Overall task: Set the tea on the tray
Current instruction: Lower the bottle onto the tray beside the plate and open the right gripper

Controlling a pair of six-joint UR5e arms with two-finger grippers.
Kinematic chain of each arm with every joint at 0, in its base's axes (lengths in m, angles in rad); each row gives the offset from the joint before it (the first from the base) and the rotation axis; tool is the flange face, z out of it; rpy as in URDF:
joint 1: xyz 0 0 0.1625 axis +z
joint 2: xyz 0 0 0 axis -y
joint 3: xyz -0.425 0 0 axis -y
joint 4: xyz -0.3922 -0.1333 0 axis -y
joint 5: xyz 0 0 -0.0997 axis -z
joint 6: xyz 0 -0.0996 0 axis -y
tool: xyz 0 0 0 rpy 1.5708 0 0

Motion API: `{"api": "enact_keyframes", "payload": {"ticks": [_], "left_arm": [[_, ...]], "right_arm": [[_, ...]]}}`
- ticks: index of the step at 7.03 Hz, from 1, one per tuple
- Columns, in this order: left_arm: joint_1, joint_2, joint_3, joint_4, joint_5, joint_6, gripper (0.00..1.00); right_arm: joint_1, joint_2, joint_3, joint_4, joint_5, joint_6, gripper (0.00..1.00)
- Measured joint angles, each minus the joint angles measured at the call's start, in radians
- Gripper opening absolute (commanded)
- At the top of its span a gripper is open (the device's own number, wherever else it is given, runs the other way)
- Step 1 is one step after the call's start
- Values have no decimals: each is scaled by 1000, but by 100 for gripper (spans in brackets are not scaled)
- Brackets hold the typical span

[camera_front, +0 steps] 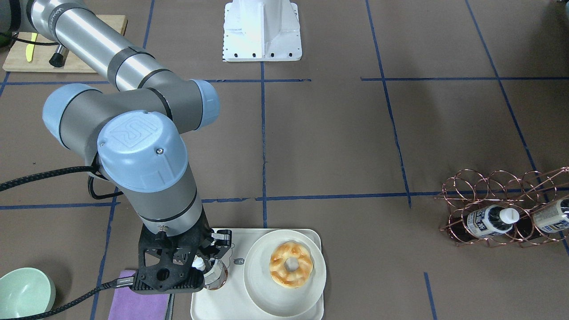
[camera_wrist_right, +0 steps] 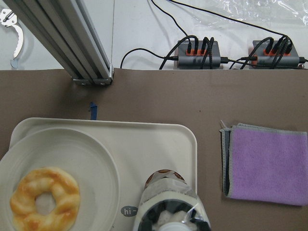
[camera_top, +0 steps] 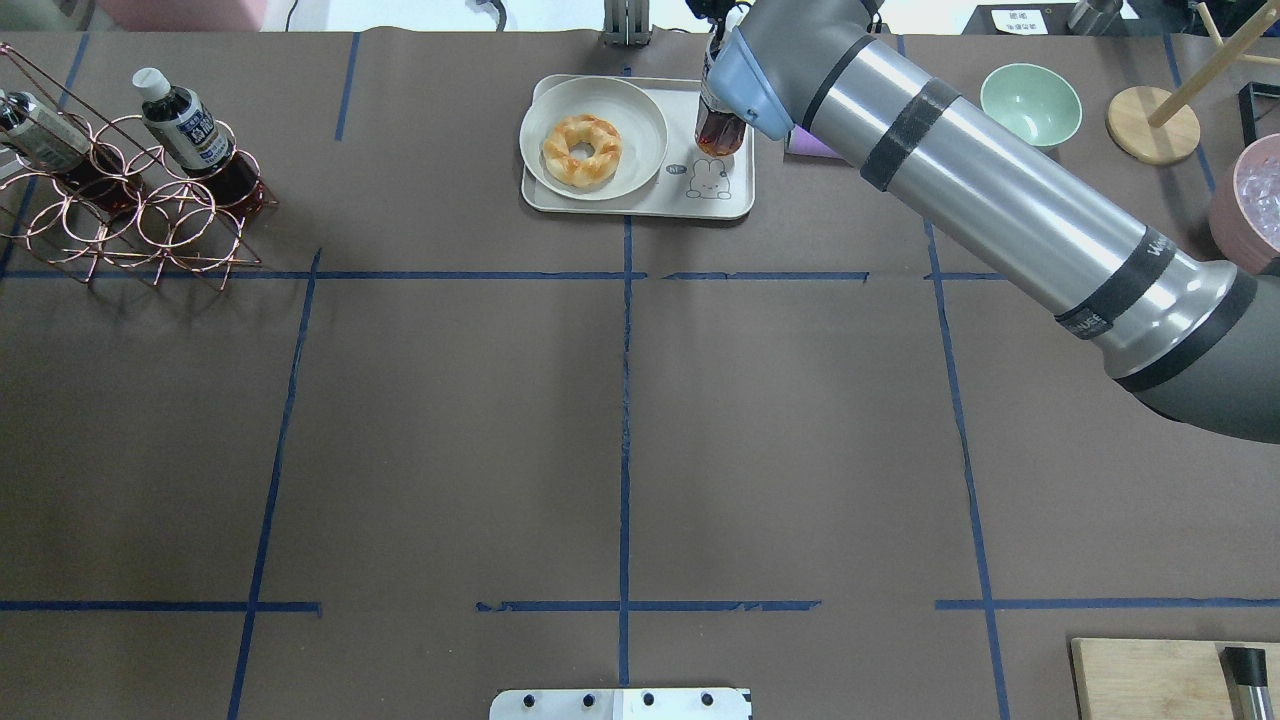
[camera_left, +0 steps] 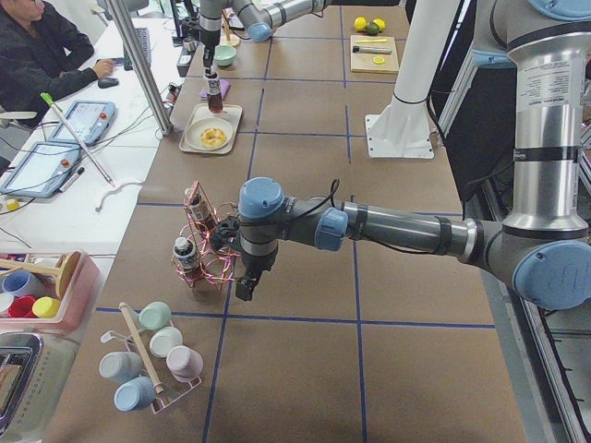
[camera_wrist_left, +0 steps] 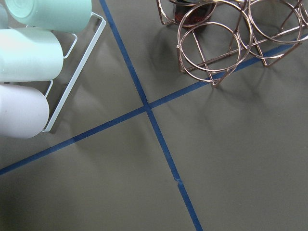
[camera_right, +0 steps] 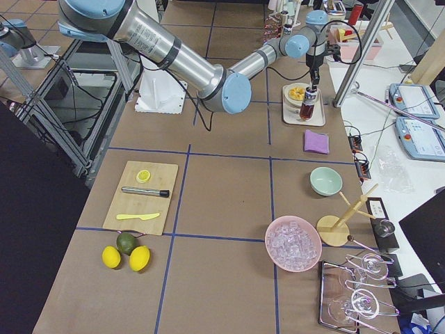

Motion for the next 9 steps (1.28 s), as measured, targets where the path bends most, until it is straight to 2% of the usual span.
{"api": "enact_keyframes", "payload": {"ticks": [3,4,6,9], "left_arm": [[-3,0,0,0,0,2,100],[-4,-1,0,-1,0,2,100],[-4,-1,1,-1,0,1,100],[-4,-4,1,-1,1,1,100]], "right_arm": [[-13,0,-12,21,0,-1,3],[-14,-1,-14,24,0,-1,19],[-14,-2,-15,26,0,-3,99],[-15,-4,-13,26,-1,-13,100]]}}
